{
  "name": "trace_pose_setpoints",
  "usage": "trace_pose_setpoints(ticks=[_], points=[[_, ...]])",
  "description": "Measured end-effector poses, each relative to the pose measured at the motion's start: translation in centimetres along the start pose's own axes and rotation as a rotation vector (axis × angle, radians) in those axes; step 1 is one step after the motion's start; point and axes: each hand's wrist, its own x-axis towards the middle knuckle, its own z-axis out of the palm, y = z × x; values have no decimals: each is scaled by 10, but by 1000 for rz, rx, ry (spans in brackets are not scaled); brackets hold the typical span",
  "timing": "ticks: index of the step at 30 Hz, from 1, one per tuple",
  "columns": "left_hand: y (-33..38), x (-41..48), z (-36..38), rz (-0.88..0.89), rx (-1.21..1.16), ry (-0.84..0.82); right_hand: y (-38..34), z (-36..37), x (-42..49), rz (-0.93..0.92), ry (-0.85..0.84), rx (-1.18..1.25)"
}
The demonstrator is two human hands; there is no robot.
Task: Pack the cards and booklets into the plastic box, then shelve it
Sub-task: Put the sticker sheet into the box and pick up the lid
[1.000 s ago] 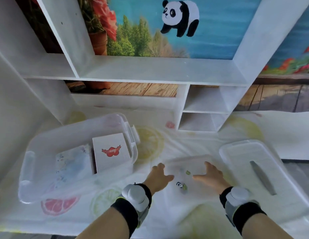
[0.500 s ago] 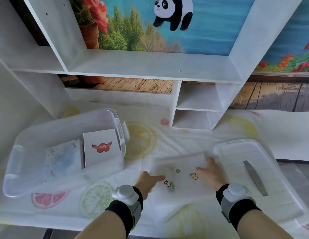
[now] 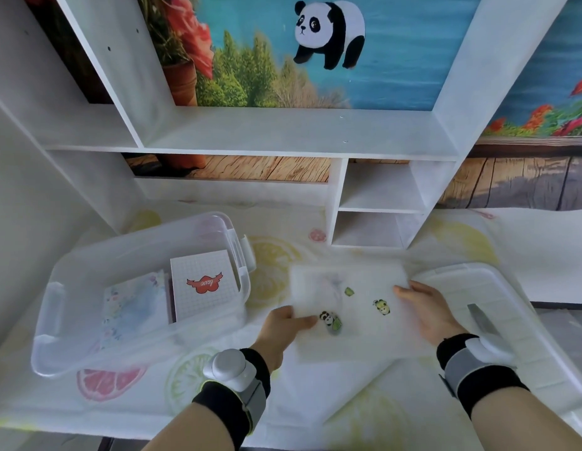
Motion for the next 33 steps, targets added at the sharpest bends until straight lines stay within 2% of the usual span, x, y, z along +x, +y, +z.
trace_pose_setpoints(ticks=[3,7,9,10,13,15,20,22,24,26,29,33], points=[[22,-12,11,121,-78,-60,3,-2,-1,5,81,21],[60,-30,13,317,9,30,6,12,-11,64,191,138],[80,-39,2,393,-36,77,11,21,-17,82,240,96],[89,-43,-7,427,-64,95,18,29,-20,93,219,-11],[111,-52,-30,485,-154,151,51,38,-18,129,-9,-649],[118,-54,-46,498,-175,190,79,42,-5,151,-80,-980],[121,-53,-80,461,-196,237,66,78,-27,17,-107,-1288],[119,-55,-92,450,-201,246,63,85,-29,53,-55,-1311],[118,-57,-103,441,-208,255,64,88,-25,152,42,-1254],[117,-58,-118,429,-202,275,58,91,-25,204,64,-1197],[115,-60,-139,418,-176,307,43,91,-25,156,-6,-1054],[114,-63,-173,406,-151,352,17,101,-21,71,-18,-882]])
